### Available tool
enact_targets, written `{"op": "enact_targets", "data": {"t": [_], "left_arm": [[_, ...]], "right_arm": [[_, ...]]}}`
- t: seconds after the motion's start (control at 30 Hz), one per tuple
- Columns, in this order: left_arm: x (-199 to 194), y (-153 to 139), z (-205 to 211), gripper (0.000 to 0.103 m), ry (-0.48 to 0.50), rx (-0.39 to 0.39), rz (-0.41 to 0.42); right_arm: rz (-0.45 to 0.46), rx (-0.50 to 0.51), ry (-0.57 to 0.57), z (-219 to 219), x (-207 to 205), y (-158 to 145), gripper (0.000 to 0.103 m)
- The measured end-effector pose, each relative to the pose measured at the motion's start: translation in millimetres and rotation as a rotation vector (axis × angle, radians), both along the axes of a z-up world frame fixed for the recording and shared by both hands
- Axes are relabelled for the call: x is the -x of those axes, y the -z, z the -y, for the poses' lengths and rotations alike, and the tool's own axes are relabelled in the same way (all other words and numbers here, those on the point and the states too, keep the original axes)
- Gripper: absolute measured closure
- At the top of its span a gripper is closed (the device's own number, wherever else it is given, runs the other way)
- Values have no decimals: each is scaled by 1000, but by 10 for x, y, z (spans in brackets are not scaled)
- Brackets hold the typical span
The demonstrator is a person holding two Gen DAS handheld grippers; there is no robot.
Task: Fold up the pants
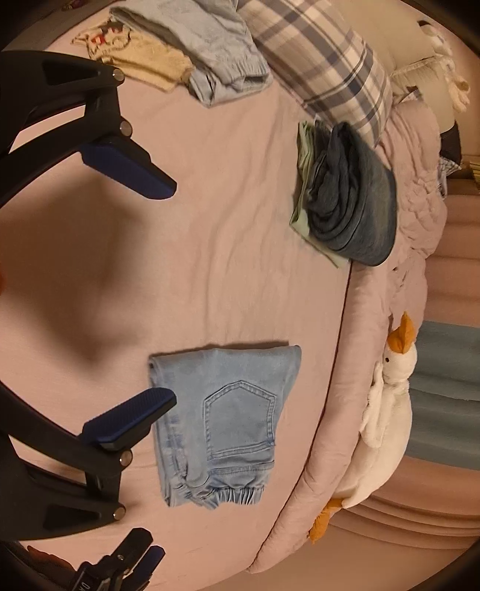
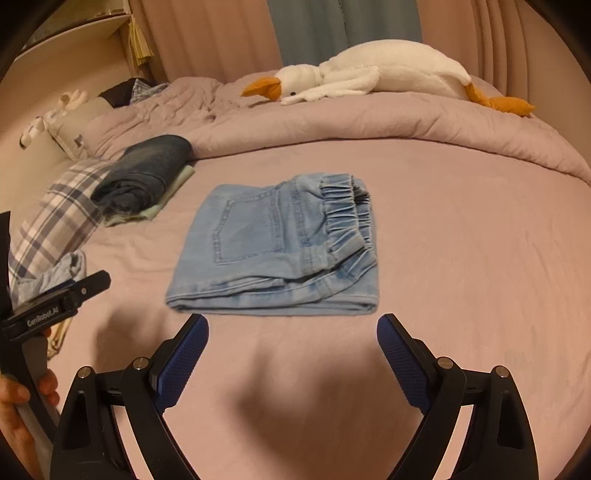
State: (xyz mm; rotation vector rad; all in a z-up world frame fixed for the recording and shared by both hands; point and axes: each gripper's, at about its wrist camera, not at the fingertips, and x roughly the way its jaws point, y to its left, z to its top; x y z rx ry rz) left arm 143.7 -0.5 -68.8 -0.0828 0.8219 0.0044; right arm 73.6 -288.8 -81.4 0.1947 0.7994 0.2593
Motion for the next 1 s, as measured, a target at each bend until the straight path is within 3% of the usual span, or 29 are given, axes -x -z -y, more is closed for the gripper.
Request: {"op": "enact_targets", "data": {"t": [0.1,0.2,0.57,1.0], "left_arm": [[166,-91,-16,1,10,-5,13],[320,-174,-4,1,23,-13,26],[801,-324,196,1,75,-51,65],[978,-377,332,1,115,-58,72]], "right_arm": [[10,0,-11,-49,107,-68,10],[33,15,-23,-110,258,-150,1],[105,55,-40,-238,737,-340,1],[116,-5,-31,-174,964,-388,1]]}}
